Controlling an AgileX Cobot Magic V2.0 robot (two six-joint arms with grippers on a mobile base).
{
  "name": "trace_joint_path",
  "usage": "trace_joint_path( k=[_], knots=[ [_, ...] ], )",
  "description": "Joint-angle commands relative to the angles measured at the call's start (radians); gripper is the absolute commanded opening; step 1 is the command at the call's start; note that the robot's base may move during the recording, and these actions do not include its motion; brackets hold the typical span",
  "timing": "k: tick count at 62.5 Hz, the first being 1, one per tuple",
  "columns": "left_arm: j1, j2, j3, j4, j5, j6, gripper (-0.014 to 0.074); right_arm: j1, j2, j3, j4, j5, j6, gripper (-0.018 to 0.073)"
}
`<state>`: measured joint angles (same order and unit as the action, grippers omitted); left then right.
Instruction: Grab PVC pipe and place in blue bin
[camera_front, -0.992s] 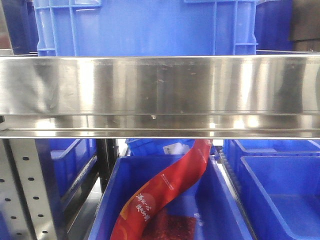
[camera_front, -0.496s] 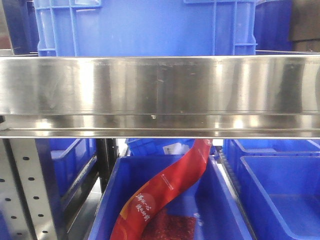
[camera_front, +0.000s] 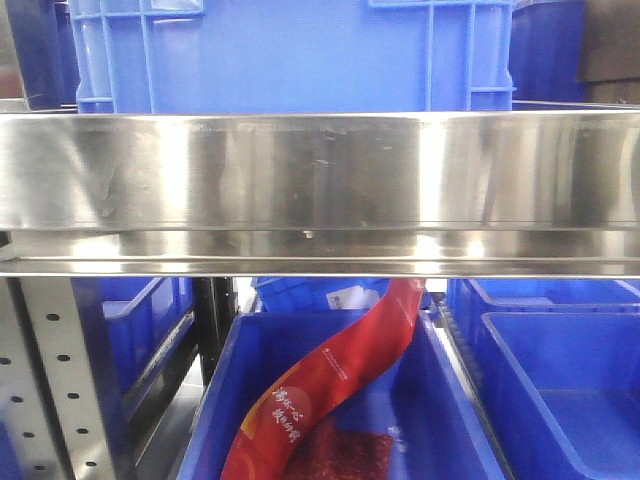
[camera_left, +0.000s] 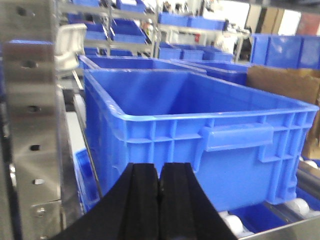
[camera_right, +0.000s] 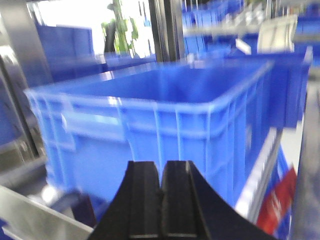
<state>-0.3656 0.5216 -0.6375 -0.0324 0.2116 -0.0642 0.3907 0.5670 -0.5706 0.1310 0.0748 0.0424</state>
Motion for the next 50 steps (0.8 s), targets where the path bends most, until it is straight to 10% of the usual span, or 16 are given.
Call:
trace_joint_path(
  k=[1,50],
  knots=[
    [0.011,-0.034,0.007,-0.006,-0.014,0.003,-0.0111,0.001,-0.054,0.002,-0.004,-0.028,-0.007,-0.0162],
    [0.011,-0.055,0.007,-0.004,-0.020,0.003,-0.0111,-0.002,-0.126,0.009,-0.082,-0.009,-0.007,-0.0162]
  ],
)
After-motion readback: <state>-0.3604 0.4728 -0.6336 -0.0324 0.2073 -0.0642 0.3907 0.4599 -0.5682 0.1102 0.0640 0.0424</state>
